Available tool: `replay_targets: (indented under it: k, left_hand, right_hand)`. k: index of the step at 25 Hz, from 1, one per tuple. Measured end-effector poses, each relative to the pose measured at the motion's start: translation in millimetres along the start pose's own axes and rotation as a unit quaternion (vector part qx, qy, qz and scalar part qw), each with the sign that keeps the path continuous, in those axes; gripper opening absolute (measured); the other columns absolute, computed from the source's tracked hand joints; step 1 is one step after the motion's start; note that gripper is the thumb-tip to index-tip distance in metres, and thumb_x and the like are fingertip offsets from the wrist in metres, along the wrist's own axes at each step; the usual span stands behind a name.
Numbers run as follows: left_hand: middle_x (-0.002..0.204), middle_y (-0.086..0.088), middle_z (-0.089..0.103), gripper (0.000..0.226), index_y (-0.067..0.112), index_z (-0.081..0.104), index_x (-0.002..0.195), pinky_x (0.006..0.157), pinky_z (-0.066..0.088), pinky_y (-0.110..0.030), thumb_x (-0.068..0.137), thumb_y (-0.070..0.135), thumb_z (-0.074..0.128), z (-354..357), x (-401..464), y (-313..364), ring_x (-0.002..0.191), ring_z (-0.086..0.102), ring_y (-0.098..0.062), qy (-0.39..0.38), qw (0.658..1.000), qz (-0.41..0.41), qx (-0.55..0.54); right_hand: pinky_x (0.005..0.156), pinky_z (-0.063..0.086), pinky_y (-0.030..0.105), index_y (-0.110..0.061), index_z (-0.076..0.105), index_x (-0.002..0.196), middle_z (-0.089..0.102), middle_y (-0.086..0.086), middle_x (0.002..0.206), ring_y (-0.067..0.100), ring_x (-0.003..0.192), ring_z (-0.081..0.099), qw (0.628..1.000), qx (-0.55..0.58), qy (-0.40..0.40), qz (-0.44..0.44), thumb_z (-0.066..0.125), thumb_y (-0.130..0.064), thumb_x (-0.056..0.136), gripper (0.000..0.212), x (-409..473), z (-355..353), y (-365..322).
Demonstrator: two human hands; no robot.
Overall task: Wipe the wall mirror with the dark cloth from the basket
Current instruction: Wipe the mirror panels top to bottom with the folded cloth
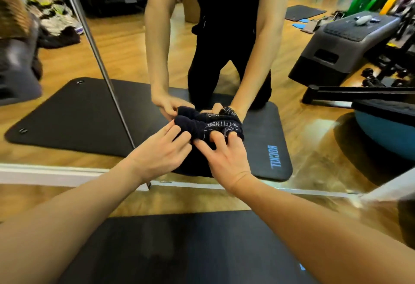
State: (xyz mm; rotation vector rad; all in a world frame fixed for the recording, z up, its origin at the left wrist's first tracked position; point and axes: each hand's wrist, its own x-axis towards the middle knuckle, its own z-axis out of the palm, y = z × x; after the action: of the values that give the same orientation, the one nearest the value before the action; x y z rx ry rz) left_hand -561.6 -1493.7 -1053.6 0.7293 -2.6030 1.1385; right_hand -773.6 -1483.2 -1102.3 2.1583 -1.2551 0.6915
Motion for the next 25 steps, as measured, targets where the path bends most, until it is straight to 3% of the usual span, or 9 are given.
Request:
replay_targets:
  k: [6, 15, 20, 25]
  left_hand:
    - [0.094, -0.020, 0.056, 0.026, 0.002, 0.061, 0.095, 0.110, 0.040, -0.061, 0.101, -0.004, 0.037, 14, -76, -41, 0.086, 0.056, -0.040, -0.032, 0.999, -0.020, 0.009]
    - [0.087, -0.017, 0.051, 0.027, 0.005, 0.059, 0.090, 0.105, 0.044, -0.060, 0.100, -0.007, 0.036, 42, -102, -17, 0.078, 0.051, -0.036, -0.024, 0.996, -0.082, -0.018]
    - [0.102, -0.020, 0.053, 0.029, 0.001, 0.059, 0.105, 0.105, 0.044, -0.058, 0.100, -0.004, 0.032, 57, -120, 5, 0.090, 0.054, -0.040, -0.084, 0.994, -0.057, -0.047]
    - [0.107, -0.020, 0.057, 0.049, -0.005, 0.062, 0.121, 0.099, 0.050, -0.055, 0.104, 0.001, 0.016, 63, -116, 14, 0.091, 0.058, -0.041, -0.114, 0.991, -0.016, -0.065]
  right_hand:
    - [0.061, 0.042, 0.037, -0.029, 0.064, 0.129, 0.039, 0.010, 0.114, 0.028, 0.084, 0.033, 0.999, -0.019, 0.003, -0.038, 0.055, -0.015, 0.083, 0.049, 39, 26, -69]
    - [0.060, 0.044, 0.037, -0.028, 0.068, 0.126, 0.043, 0.007, 0.117, 0.028, 0.084, 0.036, 0.994, -0.039, 0.021, -0.097, 0.051, -0.013, 0.089, 0.043, 27, 49, -81]
    - [0.062, 0.045, 0.035, -0.030, 0.069, 0.125, 0.044, 0.006, 0.118, 0.027, 0.083, 0.036, 0.994, -0.036, 0.004, -0.100, 0.044, -0.013, 0.090, 0.046, -1, 69, -88]
    - [0.066, 0.045, 0.035, -0.032, 0.063, 0.133, 0.043, 0.004, 0.122, 0.026, 0.085, 0.036, 0.994, -0.043, -0.029, -0.098, 0.053, -0.016, 0.088, 0.049, -24, 77, -84]
